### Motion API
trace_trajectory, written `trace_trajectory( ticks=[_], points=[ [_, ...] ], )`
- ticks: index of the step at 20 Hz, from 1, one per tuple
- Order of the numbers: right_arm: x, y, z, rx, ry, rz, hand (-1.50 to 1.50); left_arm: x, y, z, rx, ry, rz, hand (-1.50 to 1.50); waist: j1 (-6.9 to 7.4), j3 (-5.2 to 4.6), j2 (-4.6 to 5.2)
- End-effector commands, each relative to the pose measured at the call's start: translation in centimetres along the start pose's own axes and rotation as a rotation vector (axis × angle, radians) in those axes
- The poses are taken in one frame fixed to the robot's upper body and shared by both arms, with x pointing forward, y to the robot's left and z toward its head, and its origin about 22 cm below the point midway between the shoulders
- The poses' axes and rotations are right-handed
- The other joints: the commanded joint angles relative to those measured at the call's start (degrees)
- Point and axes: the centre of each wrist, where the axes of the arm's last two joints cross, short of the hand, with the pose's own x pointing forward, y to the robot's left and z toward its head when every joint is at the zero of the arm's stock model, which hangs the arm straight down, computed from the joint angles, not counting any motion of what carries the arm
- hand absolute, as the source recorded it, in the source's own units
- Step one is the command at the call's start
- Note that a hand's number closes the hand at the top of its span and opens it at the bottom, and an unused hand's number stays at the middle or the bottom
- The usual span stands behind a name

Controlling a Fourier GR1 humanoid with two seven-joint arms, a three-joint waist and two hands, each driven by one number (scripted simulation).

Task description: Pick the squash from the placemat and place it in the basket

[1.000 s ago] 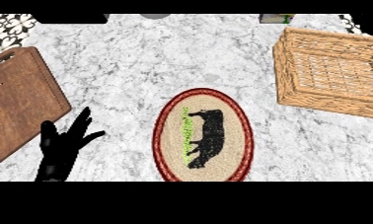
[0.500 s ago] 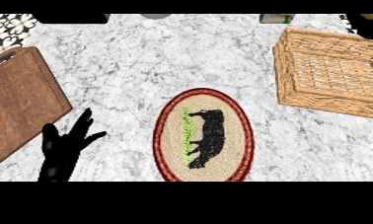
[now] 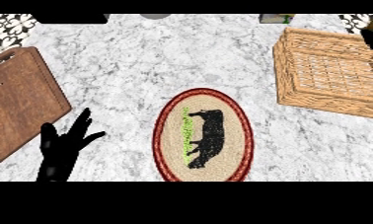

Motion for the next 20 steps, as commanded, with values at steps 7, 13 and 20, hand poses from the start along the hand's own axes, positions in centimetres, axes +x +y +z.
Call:
trace_trajectory(
  ticks=[7, 13, 20],
  points=[
    [-1.9, -3.6, -1.5, -0.025, -0.098, 0.078, -1.50, -2.0, -0.3, -0.8, 0.005, 0.079, -0.004, 0.00, -0.42, -0.38, 0.19],
    [-2.4, -4.3, -1.9, -0.091, -0.053, -0.044, -1.50, -0.8, -0.9, -1.3, -0.003, 0.088, -0.014, 0.00, -0.36, -0.38, 0.22],
    [-5.8, -12.4, -2.2, -0.224, 0.024, -0.150, -1.50, -1.3, -0.2, 0.8, -0.001, 0.096, -0.007, 0.00, -0.60, -0.32, 0.10]
  ],
)
